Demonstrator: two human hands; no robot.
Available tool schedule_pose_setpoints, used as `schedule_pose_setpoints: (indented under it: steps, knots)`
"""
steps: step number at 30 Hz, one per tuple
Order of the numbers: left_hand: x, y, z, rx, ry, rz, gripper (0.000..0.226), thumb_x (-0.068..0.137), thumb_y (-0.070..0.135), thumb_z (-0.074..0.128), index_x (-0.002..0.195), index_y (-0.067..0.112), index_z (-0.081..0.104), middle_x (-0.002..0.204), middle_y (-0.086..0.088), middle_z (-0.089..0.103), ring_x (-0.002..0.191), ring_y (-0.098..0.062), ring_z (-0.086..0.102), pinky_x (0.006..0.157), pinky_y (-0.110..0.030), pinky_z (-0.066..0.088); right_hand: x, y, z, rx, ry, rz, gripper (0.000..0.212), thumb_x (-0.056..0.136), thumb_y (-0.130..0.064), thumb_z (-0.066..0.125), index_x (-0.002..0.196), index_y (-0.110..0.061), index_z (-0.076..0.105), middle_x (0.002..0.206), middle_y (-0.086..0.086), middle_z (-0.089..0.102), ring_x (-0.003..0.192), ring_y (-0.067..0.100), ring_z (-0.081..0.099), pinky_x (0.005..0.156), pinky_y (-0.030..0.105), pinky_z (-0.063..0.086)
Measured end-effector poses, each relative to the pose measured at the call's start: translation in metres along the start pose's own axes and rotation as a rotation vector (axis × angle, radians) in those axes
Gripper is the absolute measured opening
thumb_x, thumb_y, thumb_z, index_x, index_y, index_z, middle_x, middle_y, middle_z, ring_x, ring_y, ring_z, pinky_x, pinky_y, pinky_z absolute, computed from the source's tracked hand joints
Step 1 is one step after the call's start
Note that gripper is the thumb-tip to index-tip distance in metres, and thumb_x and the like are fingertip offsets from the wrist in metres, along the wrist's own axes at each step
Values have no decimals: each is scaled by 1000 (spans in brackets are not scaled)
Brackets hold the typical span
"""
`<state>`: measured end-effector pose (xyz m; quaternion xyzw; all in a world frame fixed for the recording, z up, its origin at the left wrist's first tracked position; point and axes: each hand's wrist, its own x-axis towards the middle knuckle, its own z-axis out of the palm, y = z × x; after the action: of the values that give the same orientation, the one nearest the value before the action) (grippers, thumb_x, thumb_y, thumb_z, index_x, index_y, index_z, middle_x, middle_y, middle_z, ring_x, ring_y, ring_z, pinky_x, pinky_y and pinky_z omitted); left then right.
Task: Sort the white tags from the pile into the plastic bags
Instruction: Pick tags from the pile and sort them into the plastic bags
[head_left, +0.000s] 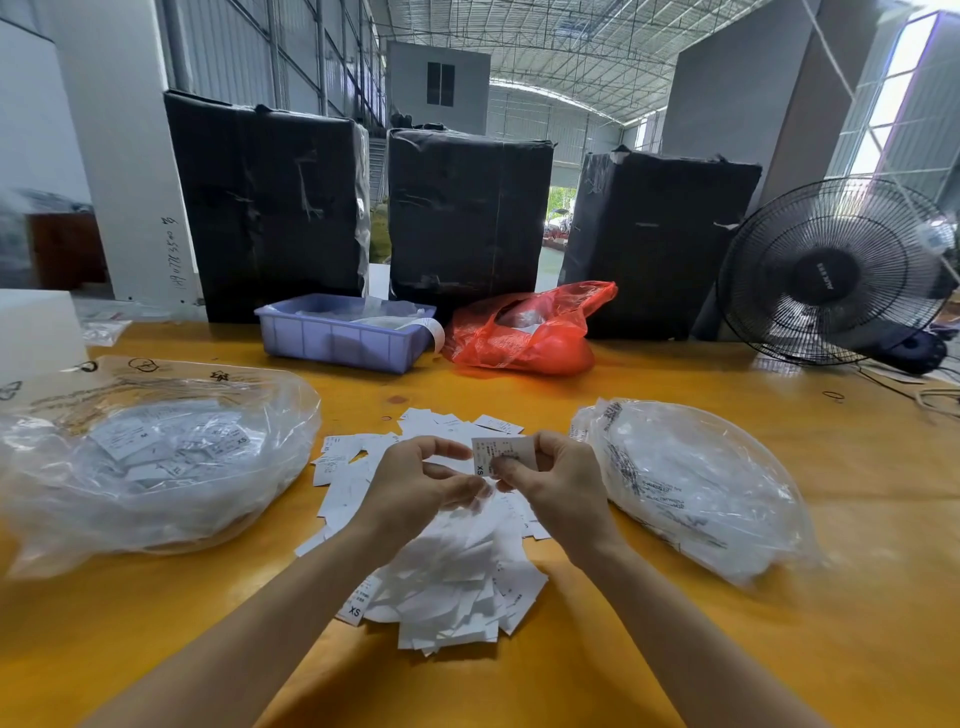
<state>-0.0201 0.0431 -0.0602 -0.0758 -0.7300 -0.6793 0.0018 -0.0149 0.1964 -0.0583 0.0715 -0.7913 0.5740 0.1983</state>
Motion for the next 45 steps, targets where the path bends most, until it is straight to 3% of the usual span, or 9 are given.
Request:
schedule_pose_setpoints:
  steps: [4, 11, 15, 18, 23, 25, 28, 33, 45]
  knots:
    - [0, 1, 0, -59, -39, -5, 28, 76, -4, 72, 98, 6, 59, 69, -11, 73, 62, -16, 71, 55, -18, 53, 1, 0, -1, 48, 6, -33, 14, 80, -1, 71, 76, -13, 64, 74, 5, 70, 64, 18, 69, 64, 36, 56]
    - [1, 2, -1, -117, -52, -20, 26, 78, -5, 70, 98, 5, 58, 72, -14, 73, 64, -19, 72, 55, -20, 53, 1, 0, -1, 55, -4, -51, 18, 79, 0, 71, 73, -15, 63, 73, 3, 70, 62, 18, 69, 61, 34, 56]
    - [0, 1, -2, -136, -46, -30, 27, 76, -5, 71, 98, 4, 58, 73, -14, 73, 65, -21, 72, 55, -20, 53, 1, 2, -1, 19, -16, -41, 6, 79, -1, 71, 79, -1, 66, 77, 14, 70, 73, 29, 68, 69, 48, 56]
    - [1, 1, -2, -122, -41, -27, 28, 76, -4, 71, 100, 4, 58, 74, -15, 73, 66, -21, 72, 58, -22, 55, 1, 2, 0, 18, -22, -39, 9, 79, -1, 71, 81, 5, 65, 80, 19, 69, 77, 35, 67, 70, 51, 54]
    - [2, 1, -2, -132, -28, -26, 25, 79, -6, 69, 99, 4, 58, 76, -17, 73, 68, -23, 72, 62, -24, 58, 3, -1, -7, 71, 27, -39, 9, 79, -1, 70, 76, -7, 65, 70, 6, 69, 59, 12, 66, 57, 22, 53]
    - [2, 1, -3, -127, -27, -22, 25, 79, -6, 68, 99, 4, 58, 76, -17, 73, 67, -22, 72, 62, -24, 58, 5, -1, -10, 91, 21, -32, 9, 79, -1, 70, 78, -8, 65, 70, 5, 70, 59, 12, 66, 56, 19, 52]
    - [2, 1, -2, -110, -14, -13, 26, 78, -6, 70, 99, 5, 58, 75, -16, 73, 67, -22, 72, 61, -22, 57, 4, -2, -9, 52, -1, -27, 7, 79, 1, 70, 79, -5, 65, 74, 10, 70, 61, 16, 67, 56, 23, 54]
    - [3, 0, -3, -38, 36, 20, 27, 77, -3, 73, 98, 7, 59, 74, -14, 73, 65, -17, 72, 56, -16, 51, 3, -2, -5, -24, 9, -44, 13, 78, -1, 71, 82, 9, 63, 82, 26, 67, 77, 43, 63, 66, 54, 52]
    - [4, -1, -1, 68, 111, 83, 31, 71, 1, 79, 95, 9, 61, 66, -6, 73, 56, -11, 67, 50, -12, 46, 1, -5, -3, -114, 0, -22, 14, 77, -2, 71, 82, 9, 64, 80, 23, 69, 75, 41, 65, 64, 55, 52]
